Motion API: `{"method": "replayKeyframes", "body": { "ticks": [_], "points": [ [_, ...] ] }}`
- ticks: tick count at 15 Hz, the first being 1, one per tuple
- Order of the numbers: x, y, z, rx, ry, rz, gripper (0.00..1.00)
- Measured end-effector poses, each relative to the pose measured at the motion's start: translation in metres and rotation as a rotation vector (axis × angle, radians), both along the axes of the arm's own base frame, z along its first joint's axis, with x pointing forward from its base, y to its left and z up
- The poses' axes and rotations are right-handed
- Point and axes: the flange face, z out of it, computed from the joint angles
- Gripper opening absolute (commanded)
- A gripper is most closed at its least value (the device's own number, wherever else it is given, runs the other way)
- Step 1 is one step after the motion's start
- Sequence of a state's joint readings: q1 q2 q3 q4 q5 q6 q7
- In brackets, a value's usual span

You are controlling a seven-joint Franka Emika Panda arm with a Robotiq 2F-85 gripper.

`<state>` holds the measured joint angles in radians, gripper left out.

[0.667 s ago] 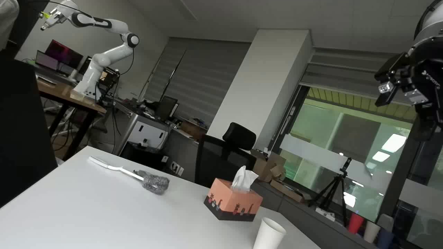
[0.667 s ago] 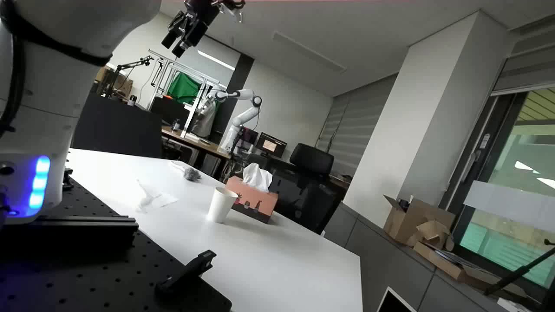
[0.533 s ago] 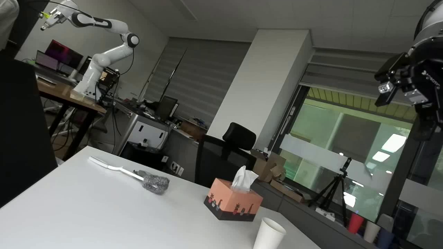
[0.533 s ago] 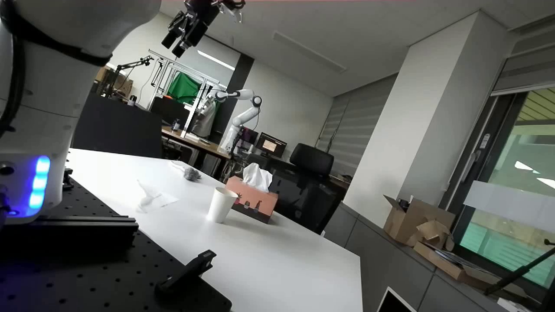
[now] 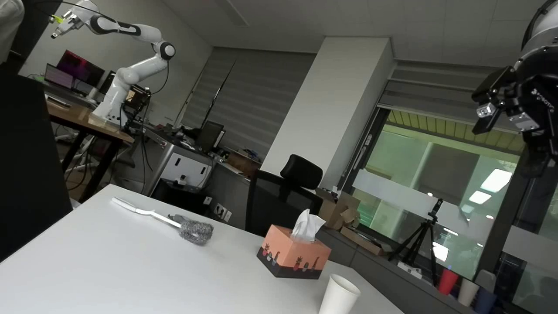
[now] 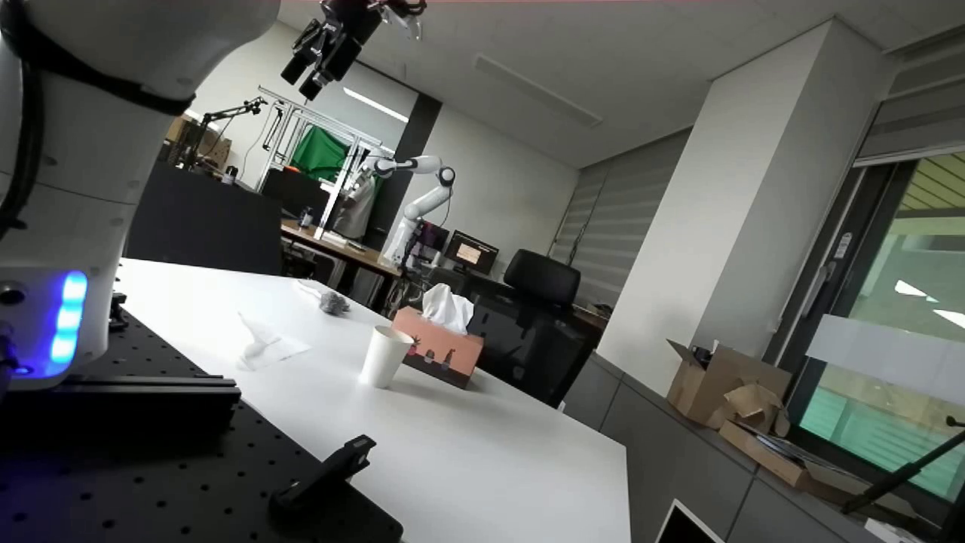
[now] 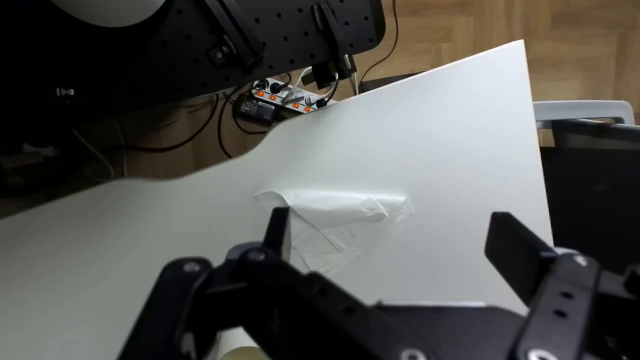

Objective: Pull out a tissue from the box and put it on the table

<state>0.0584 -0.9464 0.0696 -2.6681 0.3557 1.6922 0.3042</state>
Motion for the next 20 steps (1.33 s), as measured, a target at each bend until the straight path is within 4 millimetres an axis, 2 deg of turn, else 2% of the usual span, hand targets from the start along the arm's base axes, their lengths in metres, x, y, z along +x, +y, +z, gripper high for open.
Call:
{"method": "replayKeyframes", "body": {
  "ticks": [3,7,11,15,18,20],
  "points": [
    [0.004,-0.002,0.000,-0.011,-0.021,-0.006,1.00],
    [0.035,-0.016,-0.007,-0.051,-0.142,-0.115,1.00],
    [0.070,-0.034,-0.035,-0.109,-0.243,-0.256,1.00],
    [0.097,-0.054,-0.059,-0.203,-0.322,-0.406,1.00],
    [0.107,-0.070,-0.080,-0.283,-0.286,-0.480,1.00],
    [0.109,-0.074,-0.087,-0.288,-0.264,-0.493,1.00]
  ]
}}
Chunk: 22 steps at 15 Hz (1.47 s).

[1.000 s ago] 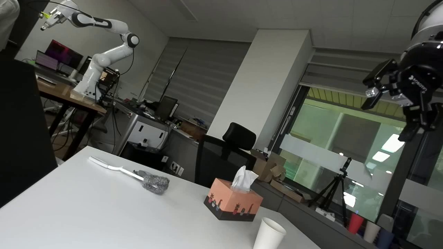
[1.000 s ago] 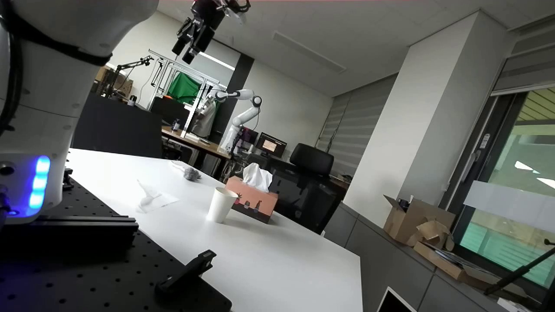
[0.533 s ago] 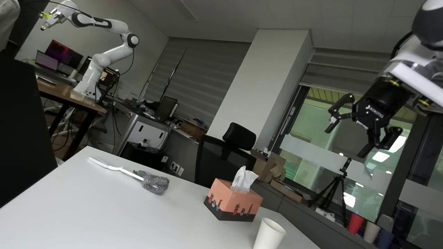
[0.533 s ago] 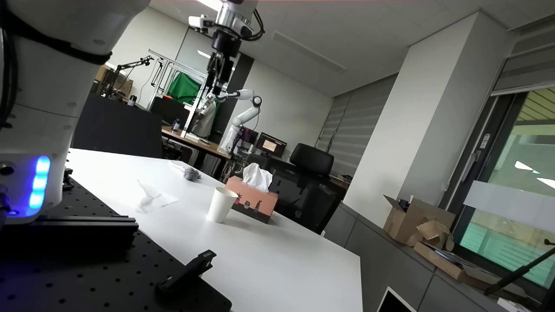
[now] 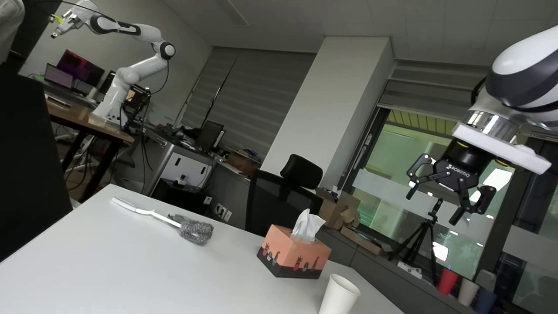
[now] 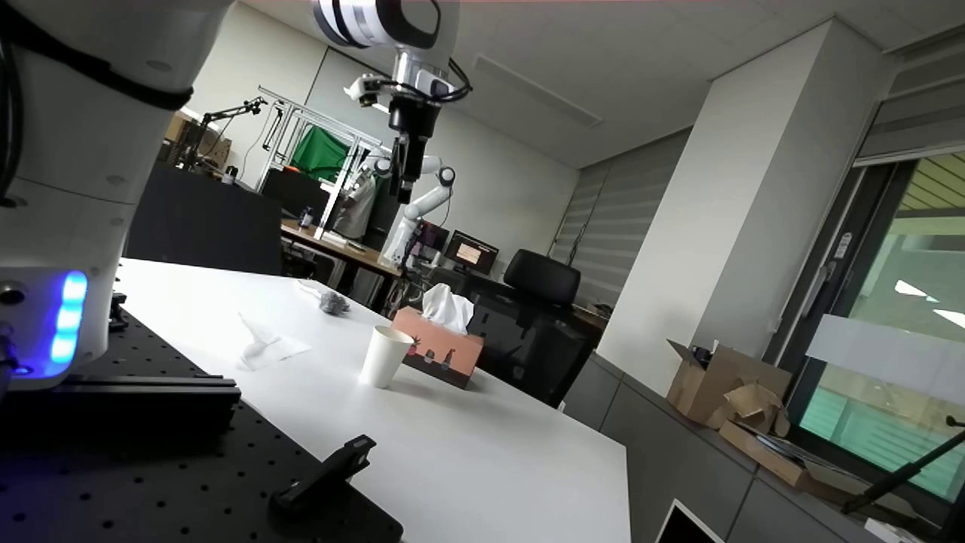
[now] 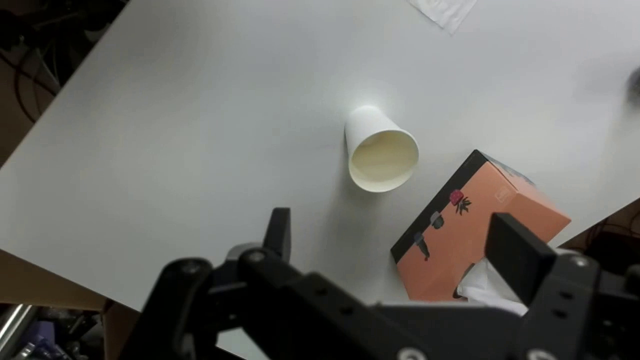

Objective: Pull out a tissue from the box and put it on the table

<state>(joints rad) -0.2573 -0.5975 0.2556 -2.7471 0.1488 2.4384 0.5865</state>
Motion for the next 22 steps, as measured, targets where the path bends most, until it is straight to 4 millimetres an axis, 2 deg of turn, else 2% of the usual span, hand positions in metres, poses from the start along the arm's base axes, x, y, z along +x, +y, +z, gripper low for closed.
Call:
{"method": "replayKeyframes", "body": {
  "ticks": [9,13,17,22],
  "points": [
    [0.001,0.000,0.000,-0.004,-0.001,0.003,1.00],
    [0.012,-0.021,-0.001,-0.035,-0.022,-0.009,1.00],
    [0.052,-0.056,0.001,-0.051,-0.046,-0.029,1.00],
    [0.129,-0.087,-0.011,-0.050,-0.030,-0.026,1.00]
  ]
}}
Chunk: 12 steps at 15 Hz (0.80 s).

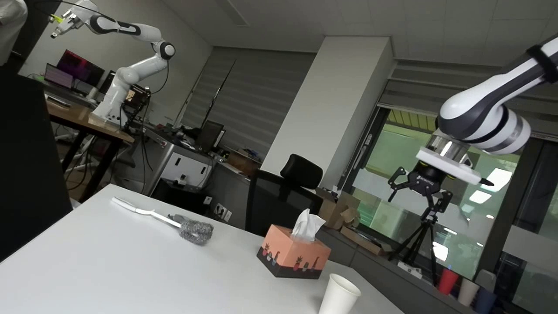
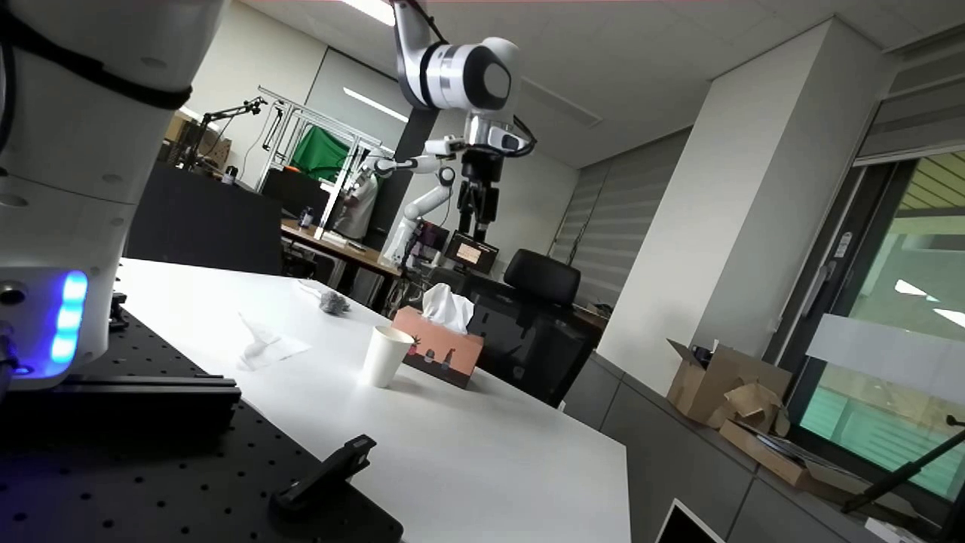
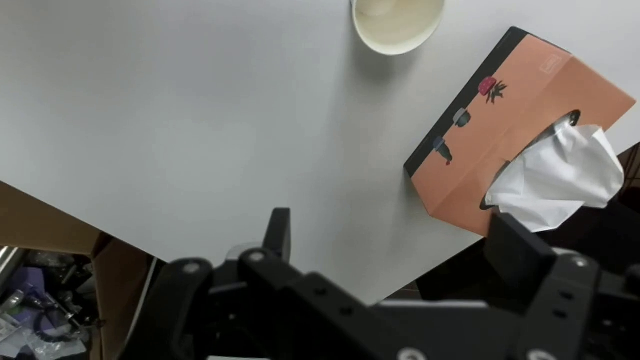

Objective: Pull out a tissue from the box and put it on the table

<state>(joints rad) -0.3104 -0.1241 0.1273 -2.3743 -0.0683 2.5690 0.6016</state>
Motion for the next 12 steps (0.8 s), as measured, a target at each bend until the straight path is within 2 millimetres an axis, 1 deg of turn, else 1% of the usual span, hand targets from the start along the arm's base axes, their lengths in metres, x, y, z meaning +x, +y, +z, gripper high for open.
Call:
{"method": "replayKeyframes", "body": {
  "ticks": [2,3,5,6,8,12],
  "points": [
    [0.034,-0.005,-0.011,0.011,0.030,-0.001,1.00],
    [0.048,-0.005,-0.017,0.021,0.073,-0.001,1.00],
    [0.073,-0.005,-0.024,0.032,0.142,-0.009,1.00],
    [0.081,-0.004,-0.025,0.033,0.152,-0.010,1.00],
    [0.088,-0.004,-0.026,0.034,0.157,-0.012,1.00],
    [0.088,-0.005,-0.026,0.034,0.158,-0.016,1.00]
  ]
}}
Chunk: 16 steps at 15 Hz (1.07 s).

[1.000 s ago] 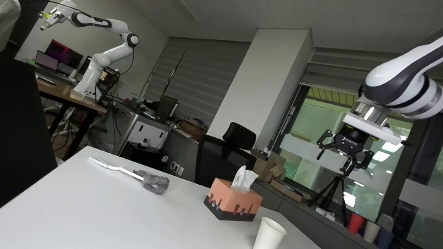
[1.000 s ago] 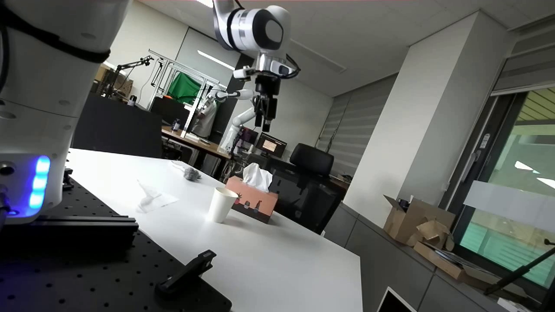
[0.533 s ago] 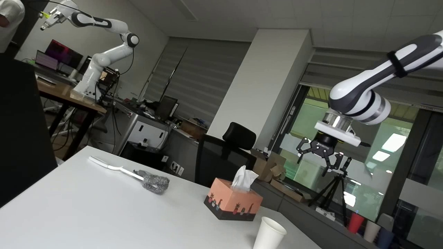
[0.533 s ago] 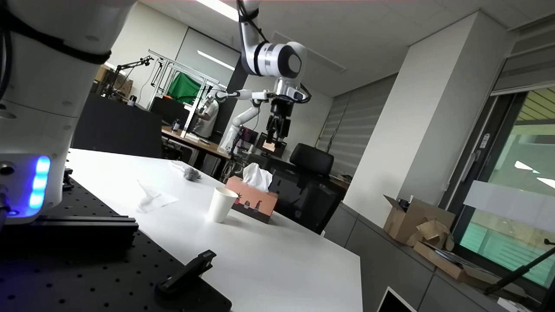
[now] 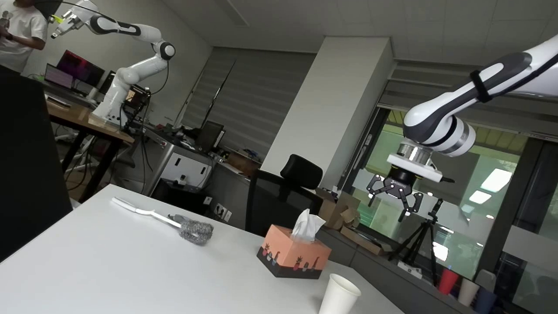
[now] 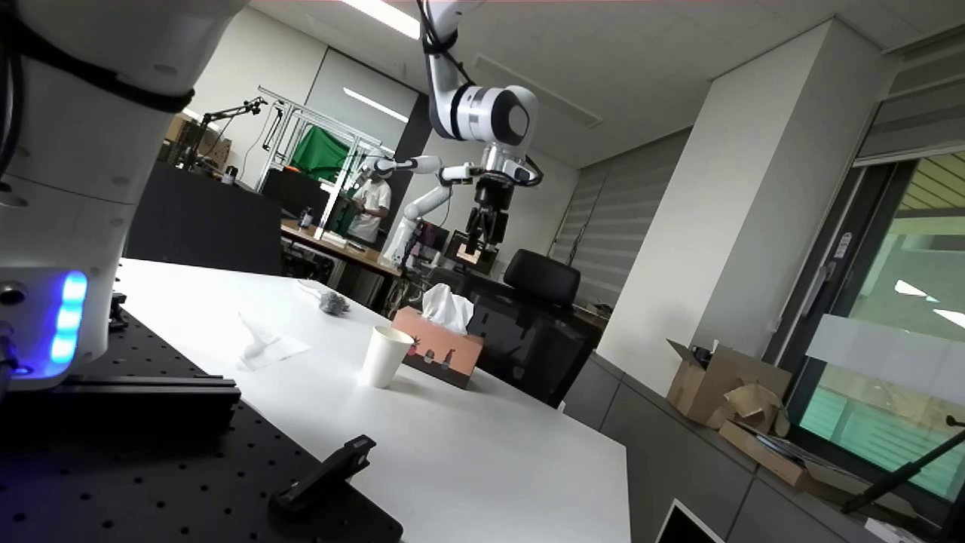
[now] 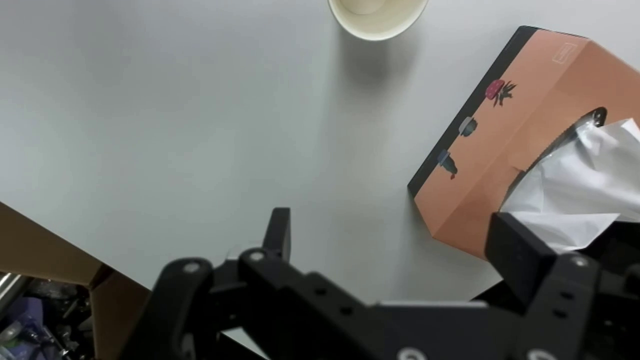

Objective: Pull out a tissue from the box and put it on the table

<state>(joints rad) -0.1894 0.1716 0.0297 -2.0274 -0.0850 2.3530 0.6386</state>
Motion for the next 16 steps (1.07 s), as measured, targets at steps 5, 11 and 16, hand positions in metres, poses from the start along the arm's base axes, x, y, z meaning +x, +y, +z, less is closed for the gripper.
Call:
{"method": "replayKeyframes", "body": {
  "ticks": [5,11,16],
  "points": [
    [0.000,0.000,0.000,0.000,0.000,-0.001,1.00],
    [0.005,-0.001,-0.005,-0.006,0.005,0.002,1.00],
    [0.049,0.002,-0.020,-0.021,-0.002,0.014,1.00]
  ]
}}
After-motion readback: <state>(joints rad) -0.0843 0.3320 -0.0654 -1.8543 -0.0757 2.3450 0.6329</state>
